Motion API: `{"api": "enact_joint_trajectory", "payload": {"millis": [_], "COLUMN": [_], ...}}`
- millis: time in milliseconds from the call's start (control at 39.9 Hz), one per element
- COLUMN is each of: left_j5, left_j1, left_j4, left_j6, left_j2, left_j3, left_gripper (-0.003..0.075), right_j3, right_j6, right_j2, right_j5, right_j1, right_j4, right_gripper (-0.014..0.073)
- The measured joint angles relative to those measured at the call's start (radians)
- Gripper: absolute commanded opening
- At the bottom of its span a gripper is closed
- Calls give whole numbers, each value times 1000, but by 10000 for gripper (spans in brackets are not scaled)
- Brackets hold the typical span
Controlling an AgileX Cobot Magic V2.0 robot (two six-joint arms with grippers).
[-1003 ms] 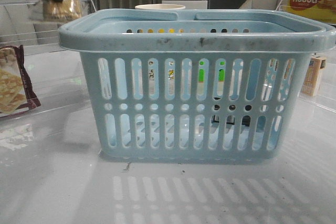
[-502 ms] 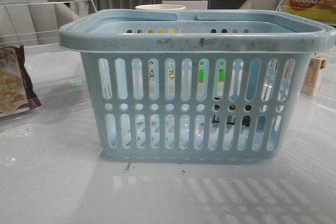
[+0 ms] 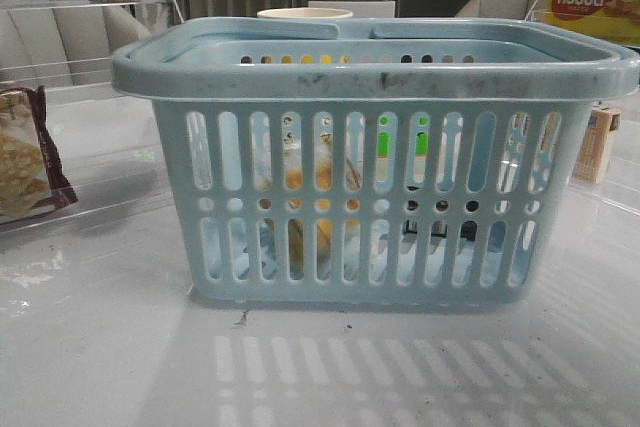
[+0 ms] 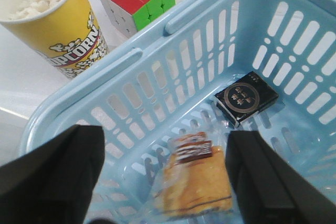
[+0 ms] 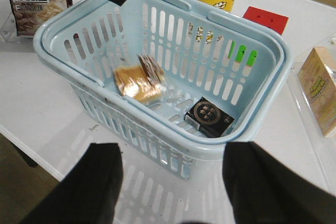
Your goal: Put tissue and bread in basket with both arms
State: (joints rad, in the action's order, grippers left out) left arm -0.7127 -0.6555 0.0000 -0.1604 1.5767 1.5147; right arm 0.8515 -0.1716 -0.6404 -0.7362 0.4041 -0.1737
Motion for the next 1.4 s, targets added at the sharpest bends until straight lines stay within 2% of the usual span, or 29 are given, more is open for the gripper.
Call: {"api": "enact_joint_trajectory", "payload": {"millis": [176, 276, 552, 803, 1078, 1129, 1204, 1404], "left_j5": [-86, -101, -112, -119, -132, -132, -132, -130], "left_j1": [0, 0, 0, 0, 0, 0, 0, 0], "left_j4": [0, 0, 0, 42, 61, 61, 61, 61], "left_j6": [-1, -1, 21, 124, 139, 139, 139, 139], "left_j2": [-112, -204, -496, -762, -948, -955, -958, -958], "left_j3": [-15, -74, -335, -556, -708, -722, -731, -735], "left_gripper": [526, 526, 526, 526, 524, 501, 424, 172], "right_j3": [0, 0, 0, 0, -3, -7, -19, -43], "right_j6": [0, 0, 0, 0, 0, 0, -3, -6], "right_j2": [0, 0, 0, 0, 0, 0, 0, -2], "right_j5": [0, 0, -2, -2, -25, -30, -36, -46], "right_j1": [0, 0, 0, 0, 0, 0, 0, 0], "right_j4": [0, 0, 0, 0, 2, 9, 18, 26], "right_gripper": [516, 516, 516, 516, 516, 500, 435, 134]}}
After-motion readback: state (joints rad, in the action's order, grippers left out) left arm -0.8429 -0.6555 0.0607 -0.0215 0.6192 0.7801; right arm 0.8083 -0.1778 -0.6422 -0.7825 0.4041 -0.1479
